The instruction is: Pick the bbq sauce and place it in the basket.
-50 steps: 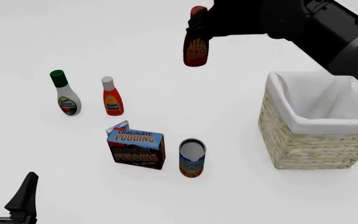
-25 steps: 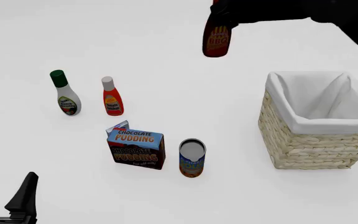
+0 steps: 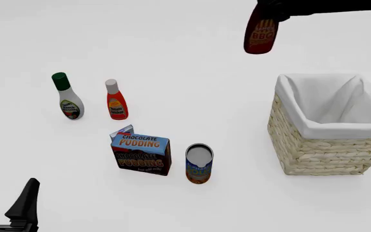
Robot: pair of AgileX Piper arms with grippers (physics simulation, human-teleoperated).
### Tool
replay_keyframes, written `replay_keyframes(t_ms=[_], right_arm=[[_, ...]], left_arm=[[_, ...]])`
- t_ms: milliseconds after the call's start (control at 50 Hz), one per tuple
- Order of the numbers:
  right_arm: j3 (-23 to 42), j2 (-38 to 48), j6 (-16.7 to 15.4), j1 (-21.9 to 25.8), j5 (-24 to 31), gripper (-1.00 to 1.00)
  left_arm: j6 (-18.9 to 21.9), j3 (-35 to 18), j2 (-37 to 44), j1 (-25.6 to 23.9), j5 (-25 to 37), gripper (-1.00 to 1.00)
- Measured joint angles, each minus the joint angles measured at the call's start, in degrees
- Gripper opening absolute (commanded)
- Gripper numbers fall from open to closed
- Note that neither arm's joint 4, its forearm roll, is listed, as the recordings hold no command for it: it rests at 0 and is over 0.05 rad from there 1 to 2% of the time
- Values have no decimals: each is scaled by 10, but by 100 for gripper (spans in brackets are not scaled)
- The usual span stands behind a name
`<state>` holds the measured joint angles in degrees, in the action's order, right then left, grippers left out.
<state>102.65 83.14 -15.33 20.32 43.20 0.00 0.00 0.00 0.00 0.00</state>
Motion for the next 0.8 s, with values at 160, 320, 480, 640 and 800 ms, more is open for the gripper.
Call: replay_keyframes(t_ms=[160, 320, 480, 640, 800], right_arm=[[-18, -23, -3, -23, 3, -100], [-40, -46, -5, -46, 1, -100], [-60, -64, -7, -69, -4, -100], [-81, -78, -7, -89, -11, -100], [-104, -92, -7, -109, -18, -100]], left_arm=[[0, 0, 0, 0, 0, 100], [0, 0, 0, 0, 0, 100], [0, 0, 0, 0, 0, 100], [0, 0, 0, 0, 0, 100], [0, 0, 0, 0, 0, 100]])
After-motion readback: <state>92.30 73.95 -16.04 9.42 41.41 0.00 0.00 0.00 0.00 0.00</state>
